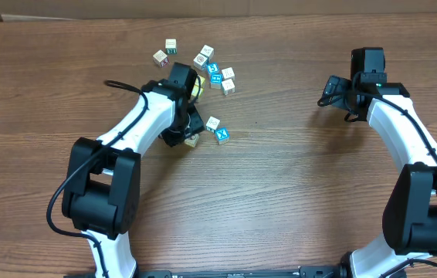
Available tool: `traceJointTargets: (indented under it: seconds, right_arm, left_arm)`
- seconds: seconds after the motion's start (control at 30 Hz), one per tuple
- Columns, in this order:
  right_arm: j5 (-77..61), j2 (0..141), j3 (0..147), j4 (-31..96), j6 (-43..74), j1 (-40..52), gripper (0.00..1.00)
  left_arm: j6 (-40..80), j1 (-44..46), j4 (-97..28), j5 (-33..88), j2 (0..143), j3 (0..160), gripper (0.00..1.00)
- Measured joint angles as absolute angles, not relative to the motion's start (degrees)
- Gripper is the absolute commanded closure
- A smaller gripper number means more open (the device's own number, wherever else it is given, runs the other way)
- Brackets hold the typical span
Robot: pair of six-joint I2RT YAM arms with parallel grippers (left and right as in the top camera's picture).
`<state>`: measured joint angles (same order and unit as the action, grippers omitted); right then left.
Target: Form a circle
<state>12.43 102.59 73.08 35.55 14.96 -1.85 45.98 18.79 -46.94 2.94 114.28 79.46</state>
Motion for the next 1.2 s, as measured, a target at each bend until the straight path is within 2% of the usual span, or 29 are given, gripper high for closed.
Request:
traceJointTargets:
  seconds: [0.13,0.43,0.7,0.9,1.0,1.2]
  right_arm:
    - [12.4,102.59,73.08,35.57,14.96,-1.85,0.0]
    - [12.43,102.59,73.08,35.55,14.94,-1.85,0.0]
    - [12.4,102.59,73.08,35.57,14.98,-1.85,0.0]
    - [12.43,102.59,73.08,35.59,14.96,-1.85,0.0]
    - [12.4,102.59,73.08,35.57,14.96,-1.85,0.0]
    - [12.43,102.59,73.08,35.59,14.98,-1.85,0.0]
  left_arm:
    - [46.59,18.94,-46.41,2.92,114.28,78.61,0.57]
    - [46.85,18.94,-45.45,2.92,114.28,78.5,0.58]
    - [46.78,18.94,-45.41,2.92,114.28,78.46,0.66]
    - [41.6,18.94,-45.58,2.92,114.28,78.46,0.64]
    - [38.2,18.94,-45.6,2.92,114.28,78.46,0.58]
    - [34.61,18.94,-45.58,2.92,114.28,78.46,0.62]
